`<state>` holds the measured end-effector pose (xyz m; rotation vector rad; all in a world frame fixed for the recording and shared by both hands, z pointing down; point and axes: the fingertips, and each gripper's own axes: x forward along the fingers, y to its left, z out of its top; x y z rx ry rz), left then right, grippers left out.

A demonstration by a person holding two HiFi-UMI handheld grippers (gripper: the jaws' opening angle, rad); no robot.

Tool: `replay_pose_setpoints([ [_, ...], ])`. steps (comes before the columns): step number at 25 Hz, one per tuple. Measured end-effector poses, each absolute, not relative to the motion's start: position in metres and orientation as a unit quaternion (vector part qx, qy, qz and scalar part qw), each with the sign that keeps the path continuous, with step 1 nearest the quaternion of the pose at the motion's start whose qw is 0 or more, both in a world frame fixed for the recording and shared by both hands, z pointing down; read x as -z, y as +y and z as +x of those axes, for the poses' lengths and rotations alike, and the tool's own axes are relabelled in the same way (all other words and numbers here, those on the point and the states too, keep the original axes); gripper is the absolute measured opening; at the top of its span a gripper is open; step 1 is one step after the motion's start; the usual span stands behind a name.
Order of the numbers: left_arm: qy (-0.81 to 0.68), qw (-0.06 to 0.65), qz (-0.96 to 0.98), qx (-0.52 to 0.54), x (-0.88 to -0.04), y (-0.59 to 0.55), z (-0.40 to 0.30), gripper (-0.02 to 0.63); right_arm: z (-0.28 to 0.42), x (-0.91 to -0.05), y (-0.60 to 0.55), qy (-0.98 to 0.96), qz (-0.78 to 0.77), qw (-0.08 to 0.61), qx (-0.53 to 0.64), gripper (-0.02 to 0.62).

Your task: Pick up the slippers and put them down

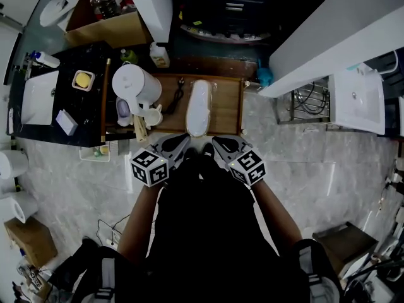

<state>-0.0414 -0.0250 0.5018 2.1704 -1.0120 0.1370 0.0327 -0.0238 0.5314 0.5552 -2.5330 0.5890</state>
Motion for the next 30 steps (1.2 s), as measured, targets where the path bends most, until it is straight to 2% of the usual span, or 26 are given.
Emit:
replay_pose_setpoints([
  [14, -0.378, 0.394, 0.835, -0.066, -0.529, -0.029, -0.050, 0.012, 0.021, -0.553, -0.025, -0.916, 0.198, 0.252, -0.241, 0.008],
  [30, -0.354, 0.440, 0.819, -0.104, -0.597, -0.039, -0.062, 0.012, 0.016, -0.610, -0.048, -0.897, 0.209, 0.276, -0.274, 0.008],
])
